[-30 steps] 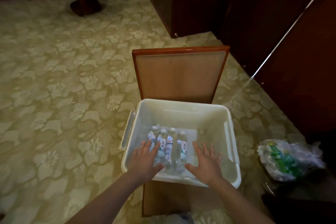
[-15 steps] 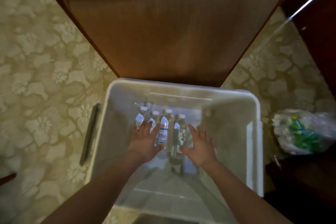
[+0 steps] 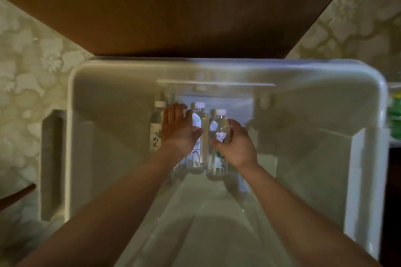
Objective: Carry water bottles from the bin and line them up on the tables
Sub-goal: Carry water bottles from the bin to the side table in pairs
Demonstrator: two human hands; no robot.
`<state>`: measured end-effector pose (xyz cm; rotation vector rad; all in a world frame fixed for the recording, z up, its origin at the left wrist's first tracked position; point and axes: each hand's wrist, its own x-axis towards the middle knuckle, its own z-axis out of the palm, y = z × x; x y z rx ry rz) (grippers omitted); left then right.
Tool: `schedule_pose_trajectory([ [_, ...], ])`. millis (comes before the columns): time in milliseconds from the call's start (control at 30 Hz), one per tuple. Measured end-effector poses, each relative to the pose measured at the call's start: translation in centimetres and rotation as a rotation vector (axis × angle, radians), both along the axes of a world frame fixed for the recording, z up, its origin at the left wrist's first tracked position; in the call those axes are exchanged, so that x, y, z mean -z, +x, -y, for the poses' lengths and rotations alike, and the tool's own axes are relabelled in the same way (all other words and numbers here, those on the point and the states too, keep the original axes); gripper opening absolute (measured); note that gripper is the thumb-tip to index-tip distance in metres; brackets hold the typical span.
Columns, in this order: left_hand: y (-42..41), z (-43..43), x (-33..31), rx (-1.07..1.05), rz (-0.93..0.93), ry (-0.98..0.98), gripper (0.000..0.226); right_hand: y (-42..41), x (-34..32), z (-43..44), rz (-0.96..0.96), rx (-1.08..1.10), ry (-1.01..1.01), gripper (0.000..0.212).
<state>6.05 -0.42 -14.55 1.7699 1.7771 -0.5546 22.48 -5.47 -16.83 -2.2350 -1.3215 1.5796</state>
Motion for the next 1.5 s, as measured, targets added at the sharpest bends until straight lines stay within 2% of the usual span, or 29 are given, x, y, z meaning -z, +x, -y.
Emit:
schedule_pose_trajectory([
  [200, 0.5, 0.0, 0.2, -0.011, 0.003, -0.022, 0.062, 0.4, 0.2, -0.3, -0.031, 0.065, -0.007, 0.041],
  [333, 1.7, -0.4, 0.2, 0.033, -0.035, -0.037, 0.07, 1.1, 0.1, 0.1, -0.062, 0.143, -0.028, 0.034],
  [533, 4.1, -0.6, -0.2, 0.045, -0.012, -0.045, 0.064, 1.8, 0.0, 1.0, -0.111, 0.334, -0.031, 0.034],
  [700, 5.0, 1.3, -1.3, -0.142, 0.181, -0.052, 0.064, 2.8, -0.7, 2.4, -0.114, 0.347, -0.062, 0.054],
  [967, 4.0, 3.6, -4.7, -0.235, 0.345, -0.047, 0.067, 2.7, -3.9, 3.6, -0.128, 0.3, -0.059, 0.057],
  [1133, 0.7, 5.2, -9.7, -0.328, 0.485, 0.06, 0.066, 2.4, -8.4, 3.0, -0.276, 0.268, -0.008, 0.059],
  [1233, -1.3, 5.8, -13.4, -0.399, 0.573, 0.1, 0.069, 1.7, -11.5, 2.3, -0.377, 0.232, -0.005, 0.051],
  [1300, -2.4, 6.3, -15.8, -0.505, 0.643, 0.12, 0.074, 0.9, -13.7, 1.6, -0.438, 0.202, 0.019, 0.046],
  [1400, -4.0, 7.1, -19.4, -0.675, 0.747, 0.161, 0.073, -0.4, -17.1, 0.7, -0.523, 0.121, 0.013, 0.05],
  [1500, -6.0, 8.5, -22.6, -0.731, 0.825, 0.202, 0.069, -2.2, -20.9, -0.1, -0.6, 0.009, -0.036, 0.049],
])
